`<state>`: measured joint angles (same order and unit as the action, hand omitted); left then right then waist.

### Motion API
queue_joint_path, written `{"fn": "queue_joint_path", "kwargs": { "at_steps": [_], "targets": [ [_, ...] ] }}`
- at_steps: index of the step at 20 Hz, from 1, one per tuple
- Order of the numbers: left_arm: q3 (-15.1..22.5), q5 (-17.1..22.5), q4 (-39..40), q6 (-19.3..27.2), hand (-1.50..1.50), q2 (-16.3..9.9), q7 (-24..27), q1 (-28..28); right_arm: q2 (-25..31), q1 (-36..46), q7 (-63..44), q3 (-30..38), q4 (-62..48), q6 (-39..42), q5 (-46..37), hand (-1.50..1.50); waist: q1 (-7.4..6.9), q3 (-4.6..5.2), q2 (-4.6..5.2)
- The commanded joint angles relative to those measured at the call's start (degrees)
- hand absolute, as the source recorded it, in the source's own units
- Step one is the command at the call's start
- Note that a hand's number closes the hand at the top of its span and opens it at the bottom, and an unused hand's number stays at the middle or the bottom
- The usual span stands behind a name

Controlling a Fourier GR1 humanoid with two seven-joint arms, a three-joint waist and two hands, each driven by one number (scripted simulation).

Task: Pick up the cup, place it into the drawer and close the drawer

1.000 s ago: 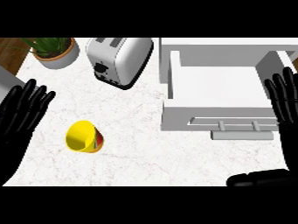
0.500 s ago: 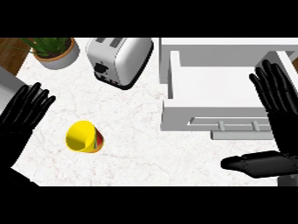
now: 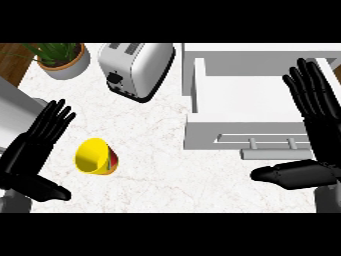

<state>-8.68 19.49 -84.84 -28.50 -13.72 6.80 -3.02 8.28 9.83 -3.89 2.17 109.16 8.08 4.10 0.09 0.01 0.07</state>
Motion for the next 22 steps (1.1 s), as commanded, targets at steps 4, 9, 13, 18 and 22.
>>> {"fn": "queue_joint_path", "kwargs": {
  "at_steps": [4,9,13,18,22],
  "targets": [
    [-0.7,-10.4,16.2,0.7,-1.50,0.3,11.8,-3.2,0.3,4.3,-2.8,1.4,-0.1,-0.9,0.4,-1.50,0.15,0.03,0.00],
    [-0.8,-14.2,26.1,0.2,-1.50,-0.1,19.1,-5.3,2.5,4.6,-2.4,4.0,-2.3,2.0,2.4,-1.50,0.03,0.01,-0.02],
    [-1.4,-18.0,40.6,-0.6,-1.50,-1.7,27.3,-10.5,1.2,4.9,1.2,3.4,-4.8,1.0,0.3,-1.50,0.22,0.04,0.08],
    [-1.5,-23.3,55.8,0.7,-1.50,-3.7,40.1,-15.0,0.7,3.2,-3.7,1.8,1.6,0.5,0.7,-1.50,0.85,0.11,0.20],
    [-2.5,-23.9,64.6,2.0,-1.50,-4.6,42.7,-22.0,2.8,8.2,-3.2,5.4,-4.5,2.0,3.2,-1.50,0.73,0.11,0.26]
  ]
}}
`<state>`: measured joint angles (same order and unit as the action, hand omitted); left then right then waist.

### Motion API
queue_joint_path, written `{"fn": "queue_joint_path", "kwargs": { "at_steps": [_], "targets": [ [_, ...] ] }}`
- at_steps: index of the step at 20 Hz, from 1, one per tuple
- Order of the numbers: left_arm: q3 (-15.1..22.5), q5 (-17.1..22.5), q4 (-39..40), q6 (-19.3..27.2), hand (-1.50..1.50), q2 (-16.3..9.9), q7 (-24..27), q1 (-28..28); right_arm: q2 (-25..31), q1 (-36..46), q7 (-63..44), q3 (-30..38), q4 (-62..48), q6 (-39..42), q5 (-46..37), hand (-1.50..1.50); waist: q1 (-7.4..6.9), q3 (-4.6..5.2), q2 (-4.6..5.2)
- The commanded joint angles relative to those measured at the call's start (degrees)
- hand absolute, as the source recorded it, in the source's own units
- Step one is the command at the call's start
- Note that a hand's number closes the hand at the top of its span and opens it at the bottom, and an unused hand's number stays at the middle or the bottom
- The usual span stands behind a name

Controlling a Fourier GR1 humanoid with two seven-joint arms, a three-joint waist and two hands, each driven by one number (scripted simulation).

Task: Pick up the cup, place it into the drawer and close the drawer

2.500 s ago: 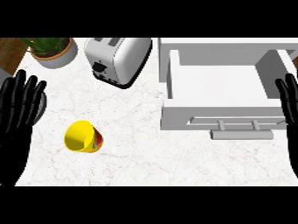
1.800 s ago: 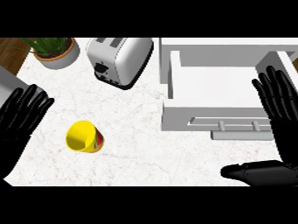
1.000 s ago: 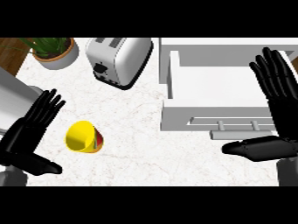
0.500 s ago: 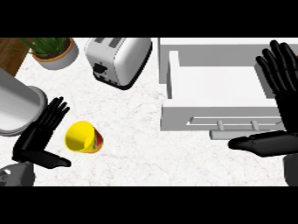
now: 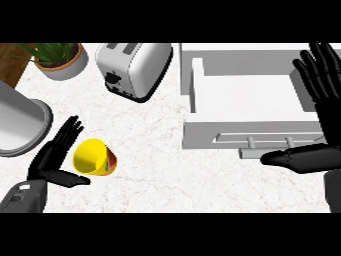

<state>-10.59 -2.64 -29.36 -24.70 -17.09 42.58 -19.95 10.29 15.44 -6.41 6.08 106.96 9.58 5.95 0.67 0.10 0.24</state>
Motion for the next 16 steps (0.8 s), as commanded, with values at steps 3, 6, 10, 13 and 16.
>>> {"fn": "queue_joint_path", "kwargs": {
  "at_steps": [3,6,10,13,16],
  "targets": [
    [-0.6,-2.2,12.2,1.1,-1.50,1.5,11.1,-5.1,0.4,1.5,-2.8,0.1,1.8,0.0,1.1,-1.50,0.92,0.13,0.29],
    [0.0,-3.2,14.3,0.0,-1.50,0.6,15.5,-3.9,0.9,0.1,-1.5,0.3,1.8,1.0,0.9,-1.50,0.81,0.12,0.28],
    [0.6,-4.1,15.9,0.6,-1.50,0.9,18.5,-3.7,-0.3,-0.7,-0.5,-0.5,1.4,0.2,-0.1,-1.50,0.68,0.11,0.27],
    [0.7,-4.1,16.0,-0.5,-1.50,0.8,19.7,-3.8,0.0,0.1,-2.8,0.0,2.4,0.0,0.9,-1.50,0.68,0.13,0.24],
    [0.9,-4.6,17.4,2.9,-1.50,3.8,19.3,-6.0,0.4,0.3,0.6,1.5,-1.1,1.1,1.6,-1.50,0.98,0.15,0.51]
  ]
}}
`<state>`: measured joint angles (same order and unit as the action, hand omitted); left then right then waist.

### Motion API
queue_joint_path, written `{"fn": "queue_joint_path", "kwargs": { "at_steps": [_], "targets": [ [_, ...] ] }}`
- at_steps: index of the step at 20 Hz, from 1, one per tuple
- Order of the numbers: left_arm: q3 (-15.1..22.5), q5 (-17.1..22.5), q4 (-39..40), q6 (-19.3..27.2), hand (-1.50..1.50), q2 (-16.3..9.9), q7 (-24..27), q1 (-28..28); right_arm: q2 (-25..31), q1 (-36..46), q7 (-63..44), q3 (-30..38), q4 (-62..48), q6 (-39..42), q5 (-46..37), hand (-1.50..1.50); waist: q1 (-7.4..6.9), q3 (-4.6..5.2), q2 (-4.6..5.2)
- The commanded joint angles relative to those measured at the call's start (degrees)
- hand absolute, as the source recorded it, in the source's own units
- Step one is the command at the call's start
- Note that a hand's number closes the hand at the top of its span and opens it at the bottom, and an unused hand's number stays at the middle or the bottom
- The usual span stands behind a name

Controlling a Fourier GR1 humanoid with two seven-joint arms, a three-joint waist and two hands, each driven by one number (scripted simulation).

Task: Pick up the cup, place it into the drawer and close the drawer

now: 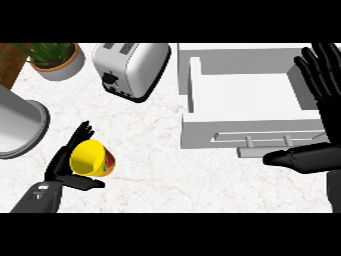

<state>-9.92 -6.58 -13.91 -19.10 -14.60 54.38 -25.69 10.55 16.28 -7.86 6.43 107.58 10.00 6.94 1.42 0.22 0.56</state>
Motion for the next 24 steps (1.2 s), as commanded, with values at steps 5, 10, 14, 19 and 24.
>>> {"fn": "queue_joint_path", "kwargs": {
  "at_steps": [5,10,14,19,24],
  "targets": [
    [-0.1,-0.3,3.1,-4.5,-1.50,1.4,5.0,-3.9,0.9,0.2,-1.5,0.3,1.1,0.4,0.5,-1.50,0.76,0.05,0.18],
    [0.5,0.1,3.3,-11.5,-1.50,2.6,5.1,-3.6,0.3,-0.8,2.0,1.0,-1.4,0.8,0.4,-1.50,0.69,0.05,0.36],
    [1.3,-0.3,-0.1,-10.6,1.50,2.7,8.8,-3.9,1.9,1.2,0.8,1.8,-2.6,1.6,0.8,-1.50,0.11,0.04,0.20],
    [-0.2,-1.0,-2.8,8.2,1.50,4.1,14.6,-2.4,2.0,1.2,-2.5,1.8,1.8,1.3,2.3,-1.50,1.10,0.13,0.13],
    [-1.3,2.8,-5.5,-6.1,1.50,5.2,17.3,-1.8,2.5,-1.1,-2.1,2.1,1.4,2.4,2.9,-1.50,-0.19,-0.01,-0.32]
  ]
}}
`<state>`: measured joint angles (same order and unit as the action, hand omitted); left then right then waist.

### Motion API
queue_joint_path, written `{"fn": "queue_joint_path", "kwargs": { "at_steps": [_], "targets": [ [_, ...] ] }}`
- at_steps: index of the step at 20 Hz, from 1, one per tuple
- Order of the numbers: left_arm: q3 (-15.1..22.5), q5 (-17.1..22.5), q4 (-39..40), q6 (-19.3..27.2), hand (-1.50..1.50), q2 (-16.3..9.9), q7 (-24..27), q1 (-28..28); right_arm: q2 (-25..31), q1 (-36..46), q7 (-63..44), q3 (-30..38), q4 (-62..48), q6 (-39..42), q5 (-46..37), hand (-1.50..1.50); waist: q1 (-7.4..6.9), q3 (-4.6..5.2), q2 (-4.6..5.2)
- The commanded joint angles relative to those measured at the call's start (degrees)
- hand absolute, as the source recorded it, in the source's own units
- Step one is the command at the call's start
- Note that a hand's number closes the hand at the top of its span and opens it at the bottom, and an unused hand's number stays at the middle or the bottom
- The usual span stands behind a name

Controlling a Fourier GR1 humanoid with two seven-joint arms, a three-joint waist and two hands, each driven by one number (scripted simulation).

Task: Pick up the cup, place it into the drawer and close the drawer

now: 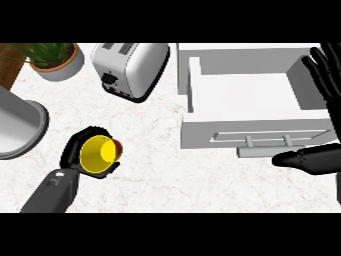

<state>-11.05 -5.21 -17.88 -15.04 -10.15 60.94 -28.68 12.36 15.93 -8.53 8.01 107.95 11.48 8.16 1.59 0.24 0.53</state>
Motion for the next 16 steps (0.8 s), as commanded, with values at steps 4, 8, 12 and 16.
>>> {"fn": "queue_joint_path", "kwargs": {
  "at_steps": [4,8,12,16],
  "targets": [
    [-6.3,6.7,-2.5,0.2,1.50,2.5,9.3,-0.1,0.3,1.5,-0.7,1.5,-1.8,-0.8,0.5,-1.50,-0.84,-0.08,-0.07],
    [-8.7,9.1,-4.2,4.4,1.50,4.2,6.0,-3.8,-0.6,1.1,2.4,0.0,-3.5,0.0,-0.9,-1.50,-1.13,-0.17,-0.19],
    [-5.3,7.5,-10.6,4.1,1.50,3.9,0.5,-5.0,-1.8,0.8,2.7,-0.4,-4.0,-2.5,-3.3,-1.50,-1.70,-0.25,-0.59],
    [-4.3,8.8,-17.2,6.3,1.50,5.5,-8.4,-11.6,2.7,2.5,-1.4,3.4,-3.1,0.7,1.5,-1.50,-1.90,-0.29,-0.80]
  ]
}}
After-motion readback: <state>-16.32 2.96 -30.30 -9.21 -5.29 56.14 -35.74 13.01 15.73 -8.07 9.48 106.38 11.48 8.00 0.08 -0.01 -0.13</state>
